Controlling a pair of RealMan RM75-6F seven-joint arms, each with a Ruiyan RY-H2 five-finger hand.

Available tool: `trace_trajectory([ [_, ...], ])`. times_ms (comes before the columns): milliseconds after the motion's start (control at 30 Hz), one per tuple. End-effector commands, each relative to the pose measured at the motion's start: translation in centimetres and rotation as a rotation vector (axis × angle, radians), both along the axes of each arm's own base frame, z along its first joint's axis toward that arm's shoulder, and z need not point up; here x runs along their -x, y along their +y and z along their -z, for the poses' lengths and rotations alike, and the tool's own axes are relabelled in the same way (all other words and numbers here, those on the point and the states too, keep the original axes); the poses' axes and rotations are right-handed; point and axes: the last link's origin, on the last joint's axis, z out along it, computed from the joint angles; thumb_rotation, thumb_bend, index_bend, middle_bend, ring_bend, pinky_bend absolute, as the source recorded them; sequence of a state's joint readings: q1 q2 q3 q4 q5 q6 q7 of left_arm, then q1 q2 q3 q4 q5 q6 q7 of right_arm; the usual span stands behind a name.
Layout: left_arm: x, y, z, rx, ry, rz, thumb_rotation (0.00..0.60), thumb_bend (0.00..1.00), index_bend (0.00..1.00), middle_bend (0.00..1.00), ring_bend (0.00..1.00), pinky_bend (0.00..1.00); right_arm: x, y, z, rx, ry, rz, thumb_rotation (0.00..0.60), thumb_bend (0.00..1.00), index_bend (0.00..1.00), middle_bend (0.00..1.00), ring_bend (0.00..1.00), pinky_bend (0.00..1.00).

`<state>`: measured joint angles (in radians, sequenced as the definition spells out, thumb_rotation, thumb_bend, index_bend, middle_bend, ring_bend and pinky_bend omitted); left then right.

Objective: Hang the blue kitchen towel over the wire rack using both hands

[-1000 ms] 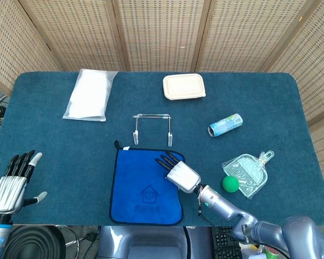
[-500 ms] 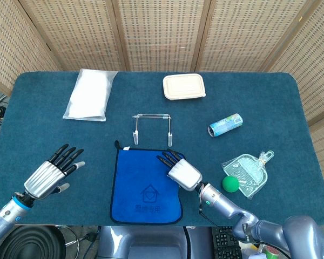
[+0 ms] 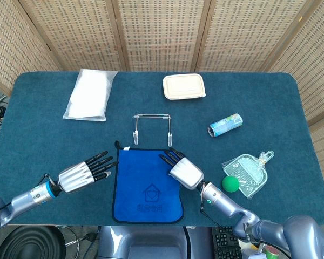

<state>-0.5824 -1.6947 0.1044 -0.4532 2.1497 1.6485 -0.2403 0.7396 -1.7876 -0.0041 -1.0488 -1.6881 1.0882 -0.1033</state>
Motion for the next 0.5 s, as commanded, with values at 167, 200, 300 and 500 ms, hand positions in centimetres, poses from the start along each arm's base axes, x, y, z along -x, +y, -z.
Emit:
trace_trajectory([
  [167,-1.0,0.5,1.7,0.040,0.030,0.055,0.600,0.02,0.34,0.00,0.00,0.00,-0.1,-0.1,-0.1,0.003,-0.002,-0.004,0.600,0.40,0.72,0.09,0.00,0.00],
  [200,-1.0,0.5,1.8,0.037,0.045,0.066,0.600,0.02,0.34,0.00,0.00,0.00,-0.2,-0.1,-0.1,0.003,-0.005,-0.002,0.600,0.40,0.72,0.09,0.00,0.00],
  [300,-1.0,1.0,2.4,0.022,0.069,0.059,0.600,0.02,0.34,0.00,0.00,0.00,-0.3,-0.1,-0.2,0.005,-0.005,-0.007,0.600,0.40,0.72,0.09,0.00,0.00],
  [500,-1.9,1.3,4.0,0.026,0.058,0.056,0.600,0.02,0.34,0.00,0.00,0.00,-0.4,-0.2,-0.4,0.002,-0.014,-0.003,0.600,0.40,0.72,0.09,0.00,0.00],
])
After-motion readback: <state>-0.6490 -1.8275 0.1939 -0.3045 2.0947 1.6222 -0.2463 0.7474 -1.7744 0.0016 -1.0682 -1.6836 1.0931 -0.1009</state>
